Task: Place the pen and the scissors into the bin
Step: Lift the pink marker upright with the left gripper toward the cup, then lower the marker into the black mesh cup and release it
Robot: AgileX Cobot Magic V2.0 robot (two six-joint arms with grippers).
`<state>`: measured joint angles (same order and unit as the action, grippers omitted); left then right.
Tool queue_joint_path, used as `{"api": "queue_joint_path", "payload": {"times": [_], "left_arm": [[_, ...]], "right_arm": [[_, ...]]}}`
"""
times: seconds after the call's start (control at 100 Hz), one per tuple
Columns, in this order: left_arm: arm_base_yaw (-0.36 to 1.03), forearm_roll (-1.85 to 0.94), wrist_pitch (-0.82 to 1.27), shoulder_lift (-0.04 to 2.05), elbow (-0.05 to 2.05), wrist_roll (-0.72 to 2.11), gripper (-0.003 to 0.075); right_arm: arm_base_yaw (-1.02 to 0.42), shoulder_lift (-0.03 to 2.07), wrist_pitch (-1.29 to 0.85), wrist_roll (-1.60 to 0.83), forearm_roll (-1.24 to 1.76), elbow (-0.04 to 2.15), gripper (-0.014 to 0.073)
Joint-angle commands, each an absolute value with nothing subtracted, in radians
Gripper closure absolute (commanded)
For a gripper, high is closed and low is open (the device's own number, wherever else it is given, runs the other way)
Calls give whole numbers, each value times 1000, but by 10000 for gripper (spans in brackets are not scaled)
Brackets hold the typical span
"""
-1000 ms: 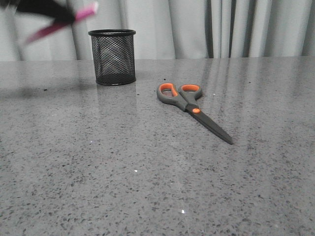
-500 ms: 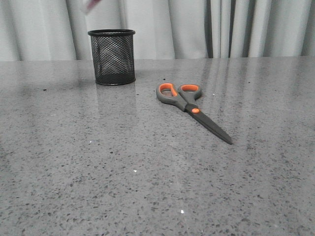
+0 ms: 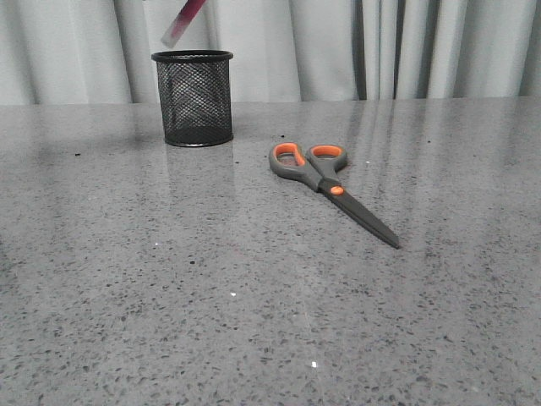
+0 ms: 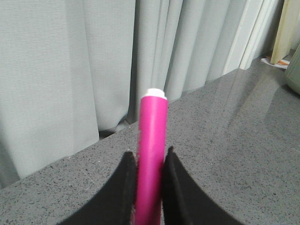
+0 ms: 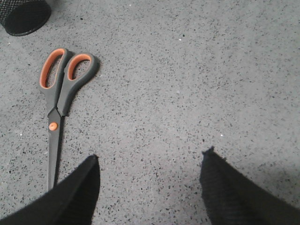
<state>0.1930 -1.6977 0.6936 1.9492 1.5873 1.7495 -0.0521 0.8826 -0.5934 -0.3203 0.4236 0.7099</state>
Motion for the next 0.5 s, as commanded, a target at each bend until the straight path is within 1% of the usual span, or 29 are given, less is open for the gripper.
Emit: {"api": "queue_joint_path", "payload": {"times": [0.0, 0.22, 0.29, 0.34, 0.41, 0.46, 0.48, 0.49], "left_arm": [[202, -1761, 730, 1895, 1621, 1752, 739], [202, -1761, 735, 1895, 1621, 1752, 736], [202, -1759, 754, 1895, 1621, 1752, 712], [202, -1752, 761, 1895, 1621, 1752, 664], [202, -1750, 768, 1895, 1621, 1752, 554], [202, -1750, 768, 1895, 1621, 1752, 437], [202, -1752, 768, 1895, 1621, 1752, 406], [202, -1752, 768, 1895, 1621, 1752, 374]], "right_arm": [[-50, 877, -544, -329, 430, 746, 172], [-50, 877, -546, -329, 430, 746, 172], [-50, 877, -549, -329, 430, 746, 172], [-50, 877, -549, -329, 430, 746, 172], [-50, 877, -552, -329, 430, 746, 172], [-50, 877, -551, -329, 430, 746, 172], [-50, 877, -551, -329, 430, 746, 172], [-50, 877, -553, -329, 430, 746, 172]]}}
